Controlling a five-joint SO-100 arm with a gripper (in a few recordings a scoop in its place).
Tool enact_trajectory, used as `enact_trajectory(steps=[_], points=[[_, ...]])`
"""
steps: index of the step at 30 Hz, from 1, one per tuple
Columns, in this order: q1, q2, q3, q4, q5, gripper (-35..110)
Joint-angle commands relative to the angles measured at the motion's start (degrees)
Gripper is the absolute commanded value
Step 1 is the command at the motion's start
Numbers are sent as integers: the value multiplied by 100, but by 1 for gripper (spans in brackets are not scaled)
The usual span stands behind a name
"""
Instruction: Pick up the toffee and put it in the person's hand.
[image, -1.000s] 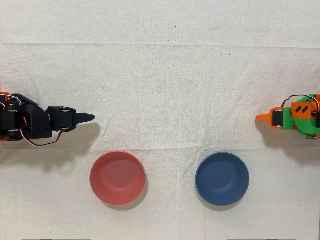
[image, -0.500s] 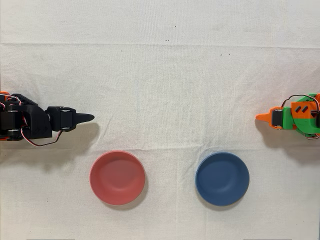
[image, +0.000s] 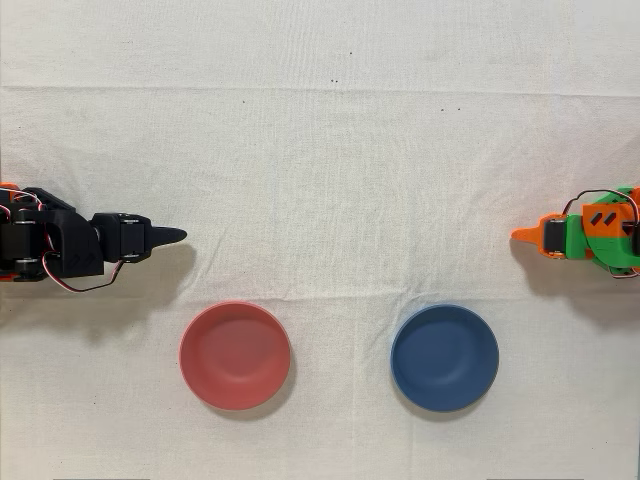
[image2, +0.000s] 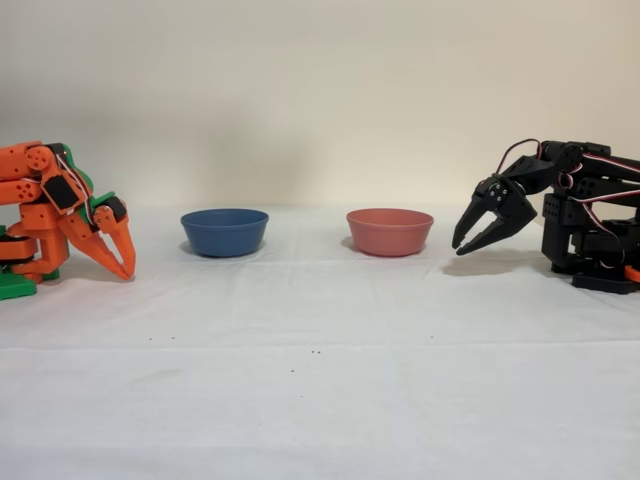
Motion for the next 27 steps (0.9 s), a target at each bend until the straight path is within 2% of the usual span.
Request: enact_trajectory(steps=[1,27], points=[[0,396,290,97,-9,4],[0,396,290,97,-18,0]])
